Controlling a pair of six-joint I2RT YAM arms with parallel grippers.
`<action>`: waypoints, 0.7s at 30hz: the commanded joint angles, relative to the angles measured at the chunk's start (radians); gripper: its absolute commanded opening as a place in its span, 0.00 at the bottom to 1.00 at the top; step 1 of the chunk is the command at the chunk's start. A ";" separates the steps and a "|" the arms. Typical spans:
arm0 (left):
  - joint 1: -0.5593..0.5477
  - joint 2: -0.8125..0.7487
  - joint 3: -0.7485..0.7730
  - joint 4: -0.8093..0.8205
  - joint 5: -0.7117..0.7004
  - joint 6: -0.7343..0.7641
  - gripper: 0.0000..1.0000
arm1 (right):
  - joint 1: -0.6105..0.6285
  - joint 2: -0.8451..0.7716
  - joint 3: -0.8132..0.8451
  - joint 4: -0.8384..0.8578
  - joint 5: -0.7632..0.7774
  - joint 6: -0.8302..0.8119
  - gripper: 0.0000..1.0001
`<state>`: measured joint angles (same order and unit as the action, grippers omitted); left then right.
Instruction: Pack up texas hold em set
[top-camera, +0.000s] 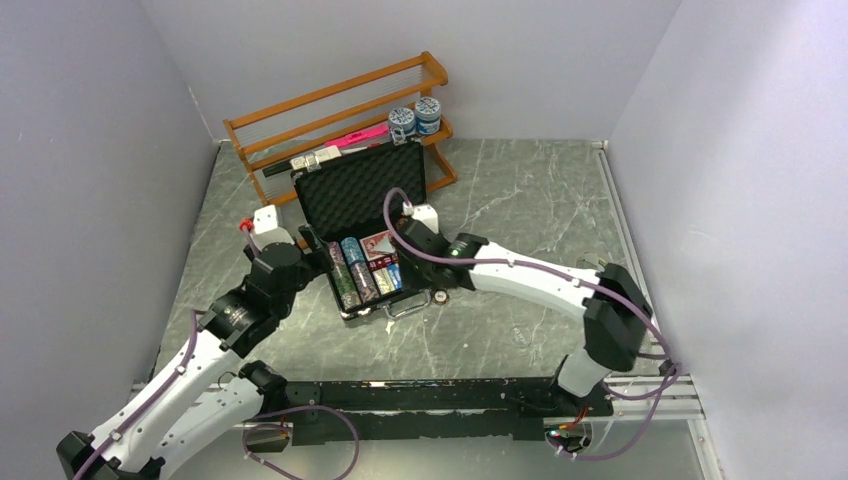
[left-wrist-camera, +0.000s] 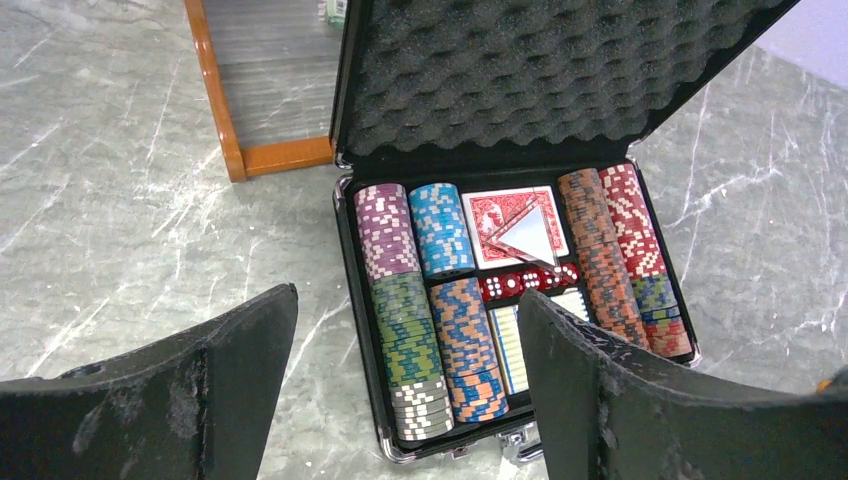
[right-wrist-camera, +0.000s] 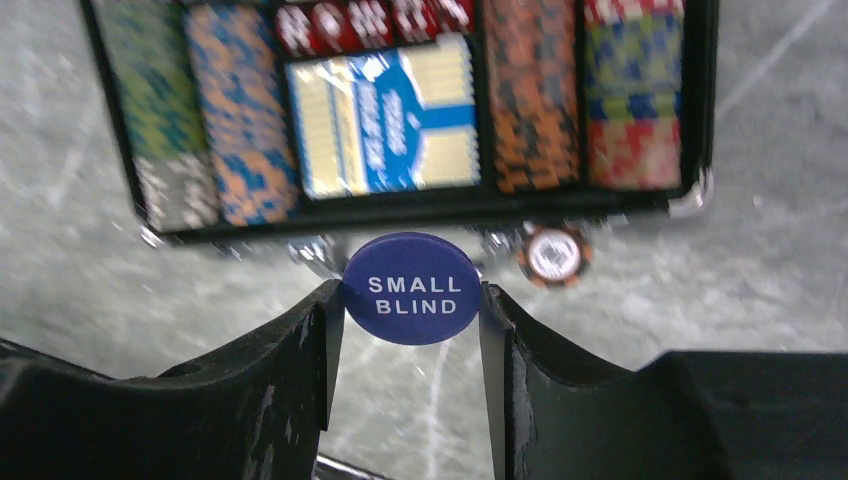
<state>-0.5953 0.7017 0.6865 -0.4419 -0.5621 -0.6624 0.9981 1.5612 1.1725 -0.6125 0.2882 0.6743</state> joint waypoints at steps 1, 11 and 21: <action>0.000 -0.034 0.041 -0.028 -0.046 -0.037 0.86 | 0.002 0.111 0.178 -0.022 0.092 0.006 0.46; -0.001 -0.047 0.034 -0.039 -0.026 -0.045 0.87 | -0.051 0.419 0.550 -0.035 0.123 -0.063 0.46; -0.001 -0.056 0.016 -0.027 -0.024 -0.040 0.88 | -0.121 0.596 0.694 -0.076 0.056 -0.095 0.46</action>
<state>-0.5949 0.6556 0.6884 -0.4839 -0.5743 -0.6964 0.9054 2.1250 1.7981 -0.6556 0.3569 0.6098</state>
